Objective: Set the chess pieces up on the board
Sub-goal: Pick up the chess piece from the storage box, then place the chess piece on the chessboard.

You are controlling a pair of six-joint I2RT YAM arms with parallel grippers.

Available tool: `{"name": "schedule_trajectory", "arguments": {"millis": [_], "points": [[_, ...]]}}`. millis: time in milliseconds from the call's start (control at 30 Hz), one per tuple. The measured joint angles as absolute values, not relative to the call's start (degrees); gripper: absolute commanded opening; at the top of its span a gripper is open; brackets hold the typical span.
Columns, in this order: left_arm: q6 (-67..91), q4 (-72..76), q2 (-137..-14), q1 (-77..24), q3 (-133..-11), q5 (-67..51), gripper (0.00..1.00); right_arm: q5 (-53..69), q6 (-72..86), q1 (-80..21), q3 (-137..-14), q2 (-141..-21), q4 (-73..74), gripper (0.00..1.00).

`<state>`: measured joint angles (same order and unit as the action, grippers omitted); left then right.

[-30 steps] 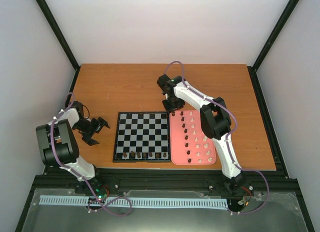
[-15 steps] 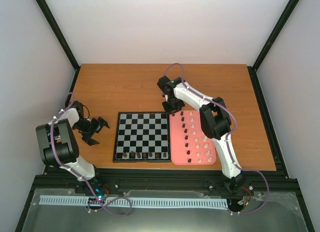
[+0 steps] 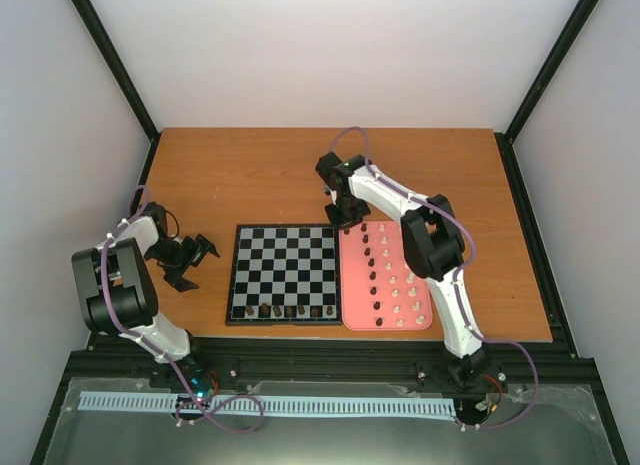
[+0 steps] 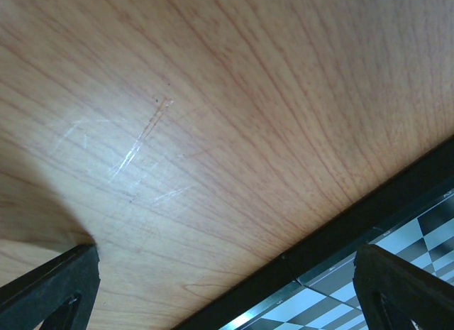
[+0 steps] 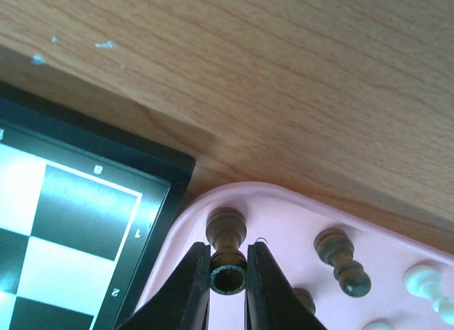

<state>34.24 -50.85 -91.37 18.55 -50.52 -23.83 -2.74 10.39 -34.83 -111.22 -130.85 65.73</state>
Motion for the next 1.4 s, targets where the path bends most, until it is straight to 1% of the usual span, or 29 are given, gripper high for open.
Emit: {"name": "schedule_trajectory", "arguments": {"millis": [133,267,367,500,600,767,833,1100,1400], "points": [[34.2,-50.9,-91.3,18.5,-50.5,-23.8,1.00,-2.2,10.9,-35.0,-110.7,-128.7,66.3,0.03],[34.2,-50.8,-91.1,18.5,-50.4,-23.8,1.00,-2.0,11.8,-36.2,-110.8,-123.9,66.8,0.03],[34.2,-50.7,-91.0,18.5,-50.3,-23.8,1.00,-1.5,12.7,-38.8,-112.0,-120.6,67.5,0.03],[34.2,-50.6,-90.9,18.5,-50.2,-23.8,1.00,-0.4,14.1,-44.2,-115.0,-119.9,68.2,0.03],[34.2,-50.6,-90.9,18.5,-50.2,-23.9,1.00,1.0,14.9,-49.8,-120.6,-122.2,70.0,0.03],[34.3,-50.5,-90.9,18.6,-50.2,-24.3,1.00,3.5,16.2,-59.3,-135.1,-130.5,72.6,0.03],[34.7,-50.2,-90.7,18.6,-50.2,-24.3,1.00,4.7,16.8,-62.2,-137.6,-132.7,73.1,0.03],[35.6,-48.8,-89.4,18.6,-50.2,-24.2,1.00,8.7,17.3,-70.2,-137.5,-136.4,73.7,0.03],[35.8,-48.3,-88.1,18.6,-49.5,-23.7,1.00,9.9,17.4,-72.7,-136.4,-137.5,72.1,0.03]]}}
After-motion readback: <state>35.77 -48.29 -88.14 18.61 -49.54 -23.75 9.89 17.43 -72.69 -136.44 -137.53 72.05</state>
